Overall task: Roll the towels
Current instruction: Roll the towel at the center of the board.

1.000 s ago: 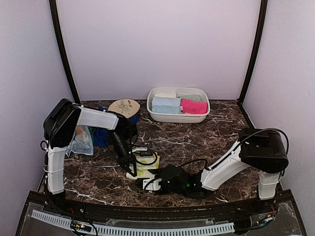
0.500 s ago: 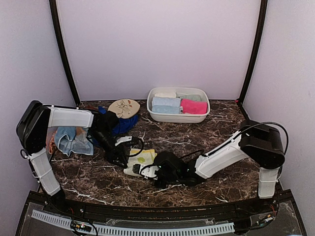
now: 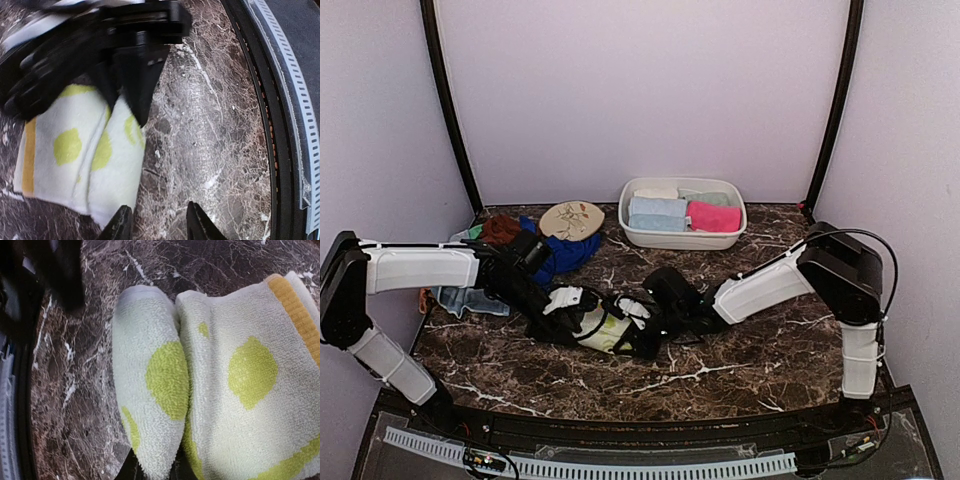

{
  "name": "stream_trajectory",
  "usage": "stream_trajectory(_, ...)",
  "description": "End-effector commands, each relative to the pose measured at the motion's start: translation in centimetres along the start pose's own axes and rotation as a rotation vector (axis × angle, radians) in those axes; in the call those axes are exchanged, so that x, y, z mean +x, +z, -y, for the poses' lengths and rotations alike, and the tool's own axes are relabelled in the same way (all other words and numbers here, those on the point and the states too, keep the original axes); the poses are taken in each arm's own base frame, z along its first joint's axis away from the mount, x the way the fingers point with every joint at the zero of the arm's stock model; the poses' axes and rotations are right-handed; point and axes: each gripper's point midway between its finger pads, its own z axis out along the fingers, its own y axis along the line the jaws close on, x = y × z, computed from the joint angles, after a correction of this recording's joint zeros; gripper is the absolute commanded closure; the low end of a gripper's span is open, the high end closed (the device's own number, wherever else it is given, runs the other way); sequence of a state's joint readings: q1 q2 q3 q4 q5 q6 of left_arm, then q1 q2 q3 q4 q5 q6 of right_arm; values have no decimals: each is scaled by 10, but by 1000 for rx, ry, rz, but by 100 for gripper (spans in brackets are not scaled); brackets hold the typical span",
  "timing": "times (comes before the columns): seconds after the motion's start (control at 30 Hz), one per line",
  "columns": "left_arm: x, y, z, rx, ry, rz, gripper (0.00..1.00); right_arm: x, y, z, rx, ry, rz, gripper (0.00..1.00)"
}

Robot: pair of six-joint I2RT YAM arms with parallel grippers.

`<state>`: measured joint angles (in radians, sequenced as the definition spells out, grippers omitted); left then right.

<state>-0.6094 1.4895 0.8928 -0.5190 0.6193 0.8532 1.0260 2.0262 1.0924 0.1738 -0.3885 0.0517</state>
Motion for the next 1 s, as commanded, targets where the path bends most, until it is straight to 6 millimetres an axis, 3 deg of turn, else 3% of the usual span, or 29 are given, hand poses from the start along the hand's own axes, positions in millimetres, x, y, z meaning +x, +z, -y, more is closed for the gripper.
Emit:
stream_trajectory(0.0,-6,17,-6,-80,150,-63,62,50,7,2,-186,370,-204,100)
stream_trajectory(0.23,-8,38,-40,-190,203,-134,65,41,2,9,-238,463,-205,100)
stream_trajectory(0.43,0,46,-49,-215,188,-156,65,45,5,8,-245,482,-239,100)
stream_trajectory(0.57,-7,40,-45,-210,170,-149,65,43,7,10,-242,495,-257,100)
stream_trajectory(0.8,-14,25,-10,-87,175,-144,65,44,8,12,-234,509,-263,100)
stream_trajectory(0.97,-14,29,-18,-128,204,-128,64,42,8,13,-228,513,-263,100)
